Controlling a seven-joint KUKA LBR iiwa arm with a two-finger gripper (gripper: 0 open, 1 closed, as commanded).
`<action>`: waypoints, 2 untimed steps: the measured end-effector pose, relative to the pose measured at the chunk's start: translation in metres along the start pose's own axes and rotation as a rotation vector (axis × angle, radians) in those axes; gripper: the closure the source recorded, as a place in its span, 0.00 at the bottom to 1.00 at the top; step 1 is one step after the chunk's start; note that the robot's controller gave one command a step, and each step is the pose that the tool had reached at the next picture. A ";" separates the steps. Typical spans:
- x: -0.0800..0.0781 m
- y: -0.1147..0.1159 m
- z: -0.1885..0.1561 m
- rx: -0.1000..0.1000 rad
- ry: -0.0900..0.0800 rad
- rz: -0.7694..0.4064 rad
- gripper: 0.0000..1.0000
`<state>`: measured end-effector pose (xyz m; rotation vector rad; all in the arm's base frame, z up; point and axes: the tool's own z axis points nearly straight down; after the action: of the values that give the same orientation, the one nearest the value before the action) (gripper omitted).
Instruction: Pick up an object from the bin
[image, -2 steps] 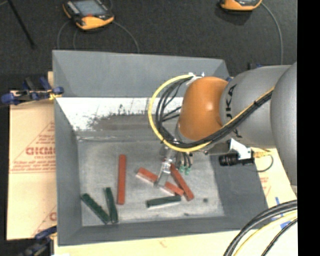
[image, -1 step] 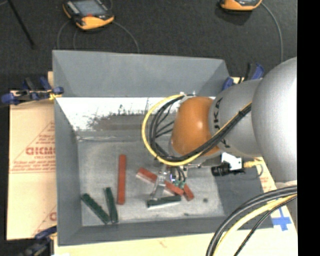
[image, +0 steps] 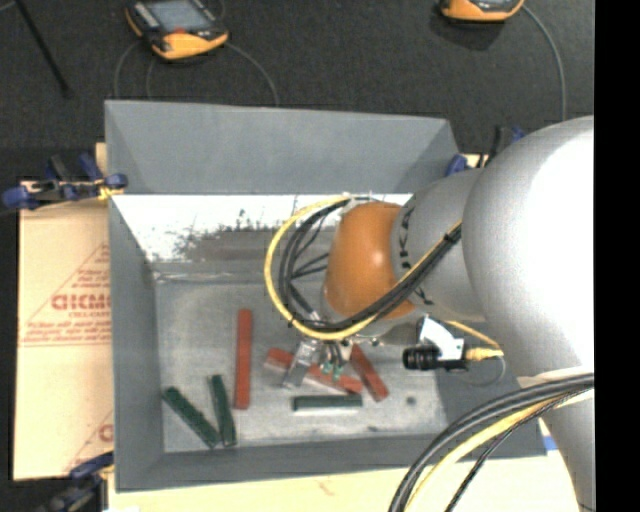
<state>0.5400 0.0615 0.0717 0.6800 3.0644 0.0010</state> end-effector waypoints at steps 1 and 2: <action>0.000 0.000 0.000 0.000 0.000 0.000 1.00; 0.001 -0.001 -0.004 0.001 0.002 -0.001 1.00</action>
Offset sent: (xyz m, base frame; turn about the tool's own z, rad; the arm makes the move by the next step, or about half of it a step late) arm 0.0000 -0.0001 0.0600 0.0000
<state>0.5387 0.0614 0.0761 0.6789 3.0671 -0.0002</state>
